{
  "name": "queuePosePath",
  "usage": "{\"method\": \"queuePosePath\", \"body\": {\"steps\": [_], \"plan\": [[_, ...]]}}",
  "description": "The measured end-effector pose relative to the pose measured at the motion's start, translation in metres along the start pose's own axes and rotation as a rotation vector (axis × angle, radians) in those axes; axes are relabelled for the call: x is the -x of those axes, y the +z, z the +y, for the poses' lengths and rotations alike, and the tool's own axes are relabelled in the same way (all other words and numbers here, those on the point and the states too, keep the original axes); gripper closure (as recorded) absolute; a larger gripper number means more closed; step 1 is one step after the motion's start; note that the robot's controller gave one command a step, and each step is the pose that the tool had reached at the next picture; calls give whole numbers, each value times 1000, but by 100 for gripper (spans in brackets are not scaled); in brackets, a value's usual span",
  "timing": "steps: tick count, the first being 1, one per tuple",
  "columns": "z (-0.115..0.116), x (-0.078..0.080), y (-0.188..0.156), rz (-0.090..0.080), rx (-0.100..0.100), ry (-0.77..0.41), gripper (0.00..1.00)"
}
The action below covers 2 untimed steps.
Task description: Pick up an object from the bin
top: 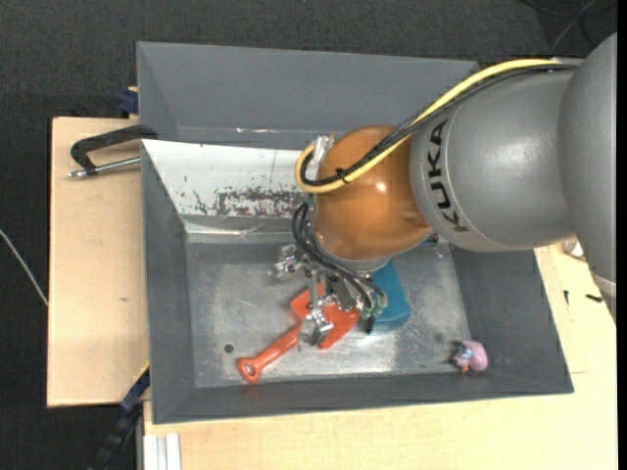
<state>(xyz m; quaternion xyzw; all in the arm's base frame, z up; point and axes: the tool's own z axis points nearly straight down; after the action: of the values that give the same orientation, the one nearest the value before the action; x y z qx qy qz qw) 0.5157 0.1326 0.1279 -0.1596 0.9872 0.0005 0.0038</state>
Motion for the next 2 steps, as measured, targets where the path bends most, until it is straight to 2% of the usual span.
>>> {"method": "queuePosePath", "body": {"steps": [1, 2], "plan": [[-26, -18, 53, 3, 1, -336, 100], [-26, -18, 53, 3, 1, -336, 100]]}}
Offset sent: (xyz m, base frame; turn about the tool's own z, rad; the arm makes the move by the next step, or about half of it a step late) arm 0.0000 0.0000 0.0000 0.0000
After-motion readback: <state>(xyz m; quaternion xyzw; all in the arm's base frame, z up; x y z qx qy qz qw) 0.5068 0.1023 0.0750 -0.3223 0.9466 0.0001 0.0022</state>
